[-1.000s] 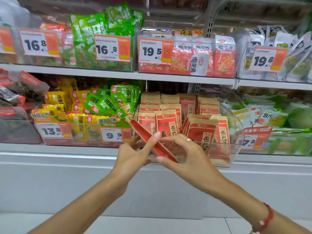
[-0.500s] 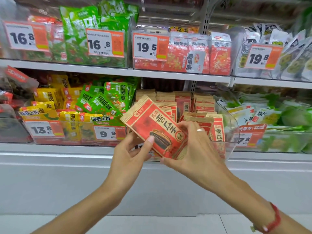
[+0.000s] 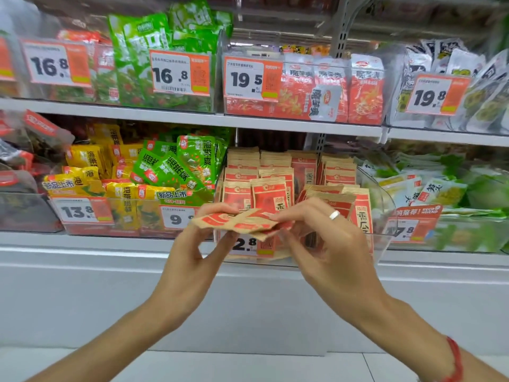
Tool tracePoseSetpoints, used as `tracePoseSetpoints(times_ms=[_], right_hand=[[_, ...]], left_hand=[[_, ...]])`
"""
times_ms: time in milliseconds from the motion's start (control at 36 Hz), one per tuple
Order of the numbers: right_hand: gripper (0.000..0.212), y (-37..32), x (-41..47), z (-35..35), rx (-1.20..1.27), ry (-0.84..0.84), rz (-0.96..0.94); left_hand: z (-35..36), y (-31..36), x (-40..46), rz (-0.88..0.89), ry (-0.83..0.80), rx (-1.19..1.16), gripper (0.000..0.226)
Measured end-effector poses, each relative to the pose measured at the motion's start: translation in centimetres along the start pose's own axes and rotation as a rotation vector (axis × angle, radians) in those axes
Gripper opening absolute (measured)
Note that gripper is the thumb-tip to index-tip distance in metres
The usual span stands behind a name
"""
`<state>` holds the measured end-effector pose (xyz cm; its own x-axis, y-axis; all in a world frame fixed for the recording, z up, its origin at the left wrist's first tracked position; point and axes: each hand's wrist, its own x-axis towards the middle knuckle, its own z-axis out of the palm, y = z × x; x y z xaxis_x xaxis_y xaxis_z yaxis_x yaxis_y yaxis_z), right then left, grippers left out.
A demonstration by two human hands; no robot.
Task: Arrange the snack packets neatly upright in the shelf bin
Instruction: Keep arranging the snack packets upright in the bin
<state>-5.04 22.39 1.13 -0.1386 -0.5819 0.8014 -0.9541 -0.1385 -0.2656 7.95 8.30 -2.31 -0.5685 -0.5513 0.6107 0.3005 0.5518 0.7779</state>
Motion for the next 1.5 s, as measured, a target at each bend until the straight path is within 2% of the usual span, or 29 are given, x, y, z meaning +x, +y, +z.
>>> tracePoseSetpoints(times_ms=[111,222,333,500,583,667,750,806,861,945,1056,1167,1333,1500], right_hand=[[0.022,0.1,0.1,-0.3,-0.022,0.079,-0.052],[0.029,0.4,0.3,-0.4,-0.062,0.037,0.031],[0.032,0.5,1.2,-1.5,-0.012,0.118,0.033],[0.023,0.2,2.0,-2.3,-0.134,-0.005,-0.138],[0.024,0.8,2.6,-3.4,-0.189,0.071,-0.208],[0.022,2.0,3.3,-5.6,-0.219,0.206,-0.230],[0.019,3.8,4.5,-8.0,-0.363,0.280,-0.235],[0.015,5.3,5.7,-9.1,-0.478,0.231,-0.222],[0.011,6.9,7.0,-9.6,-0.560,0.132,-0.197],[0.020,9.6,8.7,-9.4,-0.585,-0.030,-0.148],[0.014,12.4,10.8,-8.5,-0.498,-0.284,-0.079],[0.011,14.8,12.0,-6.9,-0.269,-0.584,0.115],[0.020,16.6,13.9,-6.7,-0.245,-0.596,0.238],[0.020,16.7,13.4,-5.4,-0.429,-0.594,0.099]], left_hand=[[-0.8,-0.1,-0.1,0.280,0.073,0.339,0.030],[-0.8,0.3,0.1,0.348,0.058,0.455,0.034],[-0.4,0.6,0.6,0.464,0.069,0.699,0.034],[1.2,1.6,2.2,0.653,0.027,0.770,0.034],[1.9,1.8,3.4,0.631,0.086,0.707,0.034],[2.0,1.2,5.1,0.499,0.134,0.647,0.041],[2.3,-0.2,7.2,0.362,0.113,0.739,0.042],[3.0,-0.9,8.6,0.242,0.023,0.820,0.044],[3.8,-1.8,9.9,0.108,-0.113,0.872,0.055],[4.9,-3.2,11.3,0.004,-0.252,0.895,0.067],[5.9,-5.1,11.8,0.091,-0.308,0.921,0.064],[6.2,-6.5,12.2,0.136,-0.279,0.899,0.060],[6.4,-7.3,13.1,0.196,-0.271,0.985,0.064],[6.9,-7.8,13.2,0.193,-0.236,0.939,0.067]])
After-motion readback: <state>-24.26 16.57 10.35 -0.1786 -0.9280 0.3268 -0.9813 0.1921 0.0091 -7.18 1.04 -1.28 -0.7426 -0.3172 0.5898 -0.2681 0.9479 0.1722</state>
